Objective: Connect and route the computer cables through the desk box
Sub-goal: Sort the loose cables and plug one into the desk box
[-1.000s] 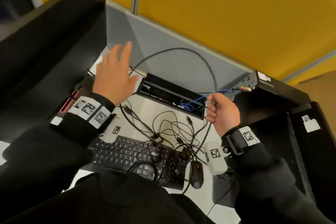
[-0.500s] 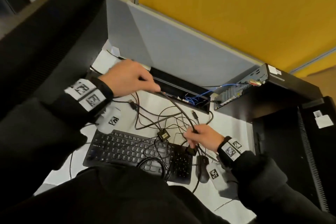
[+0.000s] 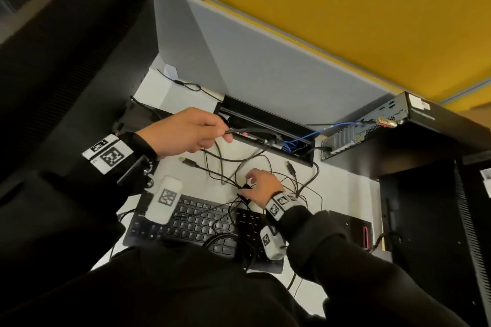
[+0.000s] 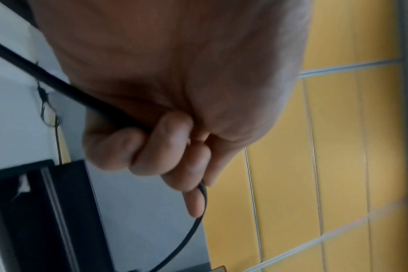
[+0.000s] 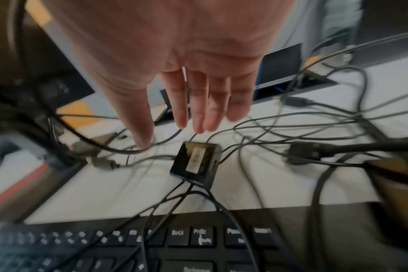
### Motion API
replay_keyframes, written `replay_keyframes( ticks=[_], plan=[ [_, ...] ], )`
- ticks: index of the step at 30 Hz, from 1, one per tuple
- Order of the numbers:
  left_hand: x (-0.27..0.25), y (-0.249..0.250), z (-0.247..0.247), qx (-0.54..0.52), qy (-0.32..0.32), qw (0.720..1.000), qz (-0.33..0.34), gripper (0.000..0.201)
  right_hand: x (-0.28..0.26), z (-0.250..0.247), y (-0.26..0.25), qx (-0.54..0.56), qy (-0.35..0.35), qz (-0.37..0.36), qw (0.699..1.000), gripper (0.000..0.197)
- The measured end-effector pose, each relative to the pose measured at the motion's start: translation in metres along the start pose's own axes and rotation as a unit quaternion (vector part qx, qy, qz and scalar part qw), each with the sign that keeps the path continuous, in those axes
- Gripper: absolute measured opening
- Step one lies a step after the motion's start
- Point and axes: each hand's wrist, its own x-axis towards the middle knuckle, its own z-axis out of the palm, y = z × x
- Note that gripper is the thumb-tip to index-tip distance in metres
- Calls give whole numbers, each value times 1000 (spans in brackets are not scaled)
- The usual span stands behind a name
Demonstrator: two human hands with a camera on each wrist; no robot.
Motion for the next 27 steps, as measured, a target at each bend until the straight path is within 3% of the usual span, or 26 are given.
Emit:
replay_keyframes(
  ticks=[4, 6, 11, 14, 16, 19, 23, 27],
  plan=[
    [0, 8, 6, -86, 2, 996, -3, 32, 24, 15, -13, -138, -81, 19, 987, 46],
    [1, 9, 7, -114, -4, 993, 25, 31, 26, 15, -9, -140, -89, 22, 986, 41],
    [3, 10, 6, -258, 0, 963, 83, 33, -4, -22, 26, -16, -60, 29, 998, 28],
    [9, 18, 9, -289, 24, 954, 73, 39, -38, -56, 55, 157, -9, 62, 986, 15],
    [8, 22, 10, -253, 67, 962, 75, 35, -59, -74, 73, 324, 40, 108, 939, 18],
    [10, 26, 14, -221, 101, 965, 100, 32, -92, -95, 90, 525, 113, 128, 834, 25],
    [15, 31, 21, -235, 36, 963, 126, 28, -123, -121, 77, 707, 134, 63, 692, 24],
    [18, 30, 40, -209, -8, 974, 85, 31, -125, -137, 37, 808, 92, 7, 581, 16]
  ],
)
